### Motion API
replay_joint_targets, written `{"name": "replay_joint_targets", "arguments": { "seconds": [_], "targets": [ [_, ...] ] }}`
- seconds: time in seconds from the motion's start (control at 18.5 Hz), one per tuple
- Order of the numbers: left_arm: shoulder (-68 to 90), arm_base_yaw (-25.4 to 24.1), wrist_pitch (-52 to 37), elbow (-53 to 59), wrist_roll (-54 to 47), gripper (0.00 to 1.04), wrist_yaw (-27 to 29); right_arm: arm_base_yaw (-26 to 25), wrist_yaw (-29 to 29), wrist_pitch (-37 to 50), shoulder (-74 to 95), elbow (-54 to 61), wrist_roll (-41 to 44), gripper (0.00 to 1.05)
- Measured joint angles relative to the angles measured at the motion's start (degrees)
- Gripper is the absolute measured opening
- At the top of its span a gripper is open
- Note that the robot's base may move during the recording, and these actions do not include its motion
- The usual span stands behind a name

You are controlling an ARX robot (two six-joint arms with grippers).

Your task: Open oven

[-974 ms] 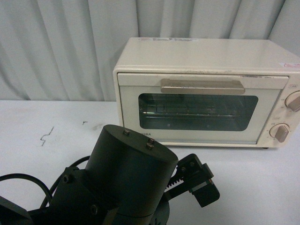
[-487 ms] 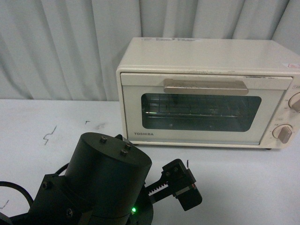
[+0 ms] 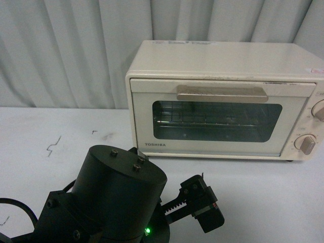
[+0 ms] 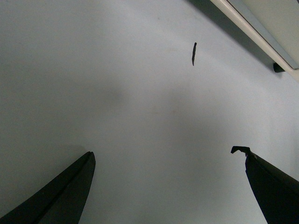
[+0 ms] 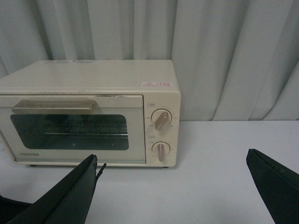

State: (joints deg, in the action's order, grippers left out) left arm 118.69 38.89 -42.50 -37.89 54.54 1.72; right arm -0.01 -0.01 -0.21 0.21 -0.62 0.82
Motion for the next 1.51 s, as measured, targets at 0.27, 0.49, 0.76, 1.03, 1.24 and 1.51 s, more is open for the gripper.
{"name": "replay_joint_targets", "arguments": {
  "seconds": [0.27, 0.49, 0.76, 1.03, 1.24, 1.51],
  "targets": [
    [0.00, 0.02, 0.00, 0.00, 0.00, 0.98, 0.00, 0.13, 0.70, -0.35, 0.11, -0.02, -0.15, 0.98],
    [-0.02, 0.02, -0.04, 0.07, 0.02, 0.98, -0.24, 1.05, 23.61, 13.86, 22.38, -6.38, -2.12, 0.98],
    [-0.02, 0.02, -0.07, 0.07, 0.02, 0.98, -0.39, -0.81, 13.46, 39.67, 57.00, -22.23, 12.15, 0.98],
    [-0.02, 0.02, -0.11, 0.09, 0.02, 0.98, -0.44, 2.78, 4.04, 42.64, 81.22, -40.85, 40.11, 0.98],
    [-0.04, 0.02, -0.13, 0.09, 0.02, 0.98, -0.44, 7.32, -1.49, 38.84, 87.23, -44.46, 64.22, 0.67],
    [-0.04, 0.02, -0.13, 0.09, 0.02, 0.98, -0.44, 9.09, -6.05, 32.79, 88.89, -45.27, 80.37, 0.22]
  ]
}}
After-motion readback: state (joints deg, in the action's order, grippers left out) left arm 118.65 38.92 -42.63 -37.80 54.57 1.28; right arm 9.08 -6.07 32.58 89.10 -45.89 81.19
